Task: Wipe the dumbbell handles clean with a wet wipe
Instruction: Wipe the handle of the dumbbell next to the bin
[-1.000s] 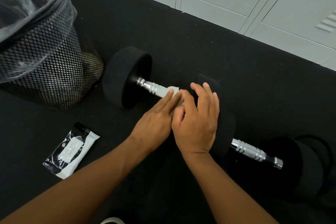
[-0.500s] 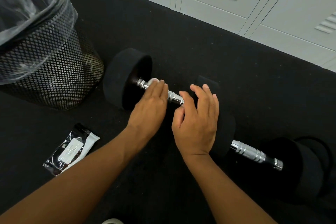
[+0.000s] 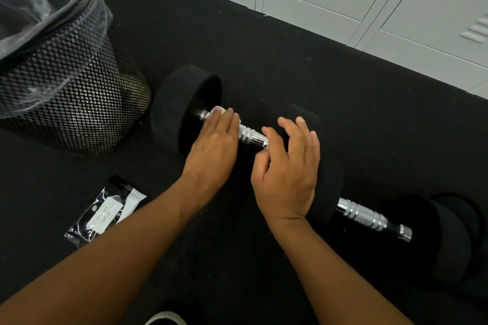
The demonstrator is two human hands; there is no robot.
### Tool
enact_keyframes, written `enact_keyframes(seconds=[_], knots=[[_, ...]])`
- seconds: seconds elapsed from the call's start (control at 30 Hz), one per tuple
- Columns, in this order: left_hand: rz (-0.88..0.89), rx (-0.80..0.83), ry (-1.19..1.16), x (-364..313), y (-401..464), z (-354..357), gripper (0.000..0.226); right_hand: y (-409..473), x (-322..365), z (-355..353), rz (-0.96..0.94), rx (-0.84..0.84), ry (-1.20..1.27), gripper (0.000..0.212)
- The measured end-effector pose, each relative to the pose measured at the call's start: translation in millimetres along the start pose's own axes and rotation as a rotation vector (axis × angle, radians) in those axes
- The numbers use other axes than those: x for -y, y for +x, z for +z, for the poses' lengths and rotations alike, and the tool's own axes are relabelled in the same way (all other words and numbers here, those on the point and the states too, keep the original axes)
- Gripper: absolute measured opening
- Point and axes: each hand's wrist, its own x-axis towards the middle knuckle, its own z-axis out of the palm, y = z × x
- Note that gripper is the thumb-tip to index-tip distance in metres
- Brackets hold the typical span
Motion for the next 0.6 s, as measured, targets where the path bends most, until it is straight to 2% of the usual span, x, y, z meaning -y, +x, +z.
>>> enact_keyframes(seconds=[0.13, 0.2, 0.43, 0.6], knots=[[0.224, 0.028, -0.106, -22, -12, 3, 0.052, -1, 1, 1, 0.001, -0.017, -0.012, 0.034], [0.261, 0.041, -0.105, -21, -15, 5, 0.056, 0, 1, 0, 0.0, -0.014, -0.016, 0.035], [0.163, 0.011, 0.178, 2, -8, -2, 0.063, 1, 0, 0, 0.002, 0.008, -0.001, 0.037], [0.061, 0.066, 0.258, 17, -1, -13, 0.062, 0, 0, 0, -0.003, 0.005, 0.001, 0.035]])
